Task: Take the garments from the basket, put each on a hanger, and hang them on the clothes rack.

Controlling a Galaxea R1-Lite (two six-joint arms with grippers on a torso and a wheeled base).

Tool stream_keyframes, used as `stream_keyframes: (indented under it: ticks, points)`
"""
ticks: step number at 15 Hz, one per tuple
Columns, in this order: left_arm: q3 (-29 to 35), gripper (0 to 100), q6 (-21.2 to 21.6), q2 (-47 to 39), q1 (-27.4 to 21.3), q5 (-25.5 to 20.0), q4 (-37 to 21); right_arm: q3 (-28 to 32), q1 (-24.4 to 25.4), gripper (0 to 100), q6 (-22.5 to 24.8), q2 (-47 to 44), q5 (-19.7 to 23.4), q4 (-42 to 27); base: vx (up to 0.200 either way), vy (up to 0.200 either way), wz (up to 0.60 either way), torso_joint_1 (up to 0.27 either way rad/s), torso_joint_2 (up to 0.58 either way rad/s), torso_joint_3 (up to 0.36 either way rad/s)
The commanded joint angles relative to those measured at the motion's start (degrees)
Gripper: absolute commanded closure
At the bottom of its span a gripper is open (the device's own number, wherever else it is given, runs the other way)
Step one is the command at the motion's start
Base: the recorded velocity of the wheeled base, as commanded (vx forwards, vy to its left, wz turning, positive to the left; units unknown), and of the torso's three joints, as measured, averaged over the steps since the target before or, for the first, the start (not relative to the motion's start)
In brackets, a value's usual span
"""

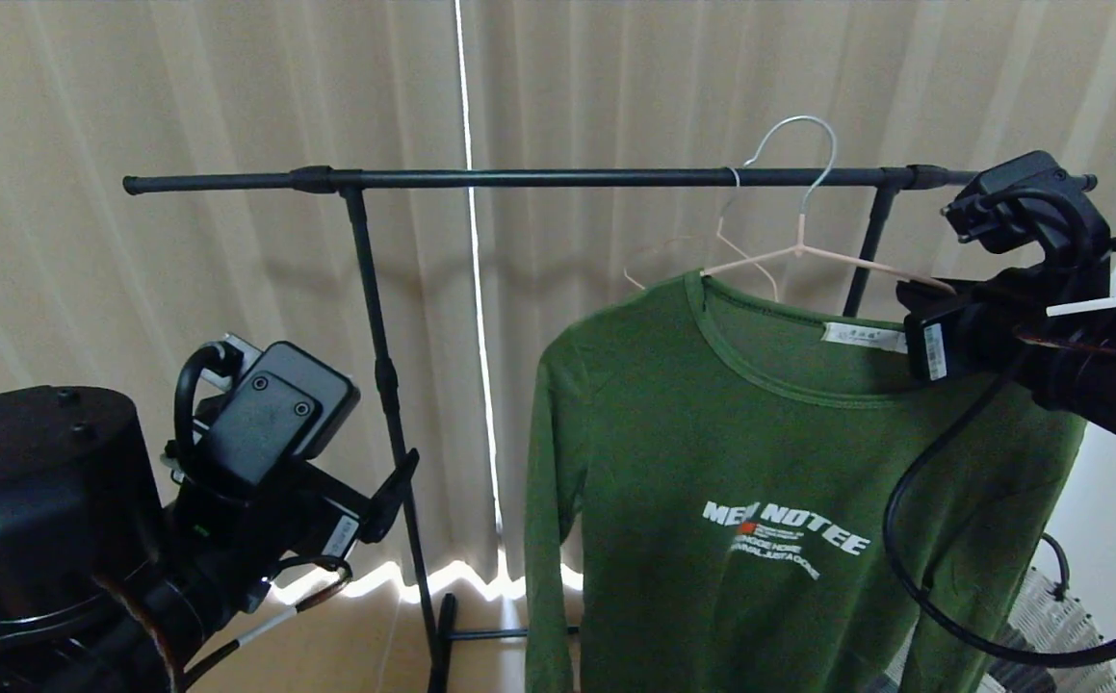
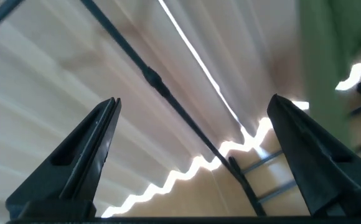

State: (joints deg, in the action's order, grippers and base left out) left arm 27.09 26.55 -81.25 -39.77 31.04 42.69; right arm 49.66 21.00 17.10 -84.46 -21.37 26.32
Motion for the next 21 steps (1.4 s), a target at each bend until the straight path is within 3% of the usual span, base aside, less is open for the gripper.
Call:
stream_keyframes:
  ticks: [1, 7, 11, 17, 21]
  points:
    - [-0.02, 0, -0.01, -0.22, -0.05, -0.01, 0.02, -0.01, 0.09, 100, 0.04, -0.27, -0.34, 0.14, 0.2, 0.0, 0.0, 0.017, 0.01, 0.002]
    - [0.07, 0, -0.01, -0.31, 1.01, -0.28, 0.11, 1.93, 0.09, 100, -0.05, -3.52, -1.39, 0.4, 0.2, 0.0, 0.0, 0.001, 0.0, 0.001]
    - [-0.02, 0, -0.01, -0.14, 1.01, -0.45, 0.11, 5.79, 0.09, 100, 0.04, -7.3, -4.29, 0.22, 0.0, 0.0, 0.0, 0.0, 0.0, 0.0]
    - [-0.02, 0, 0.08, 0.22, 0.65, -0.63, 0.11, 19.07, 0.7, 100, 0.3, -20.31, -12.29, -0.04, 0.0, 0.0, 0.0, 0.0, 0.0, 0.0]
    - [-0.11, 0, 0.08, 0.22, 0.65, -0.54, 0.02, 24.25, 2.46, 100, 0.47, -25.23, -14.93, -2.85, 0.0, 0.0, 0.0, 0.0, 0.0, 0.0]
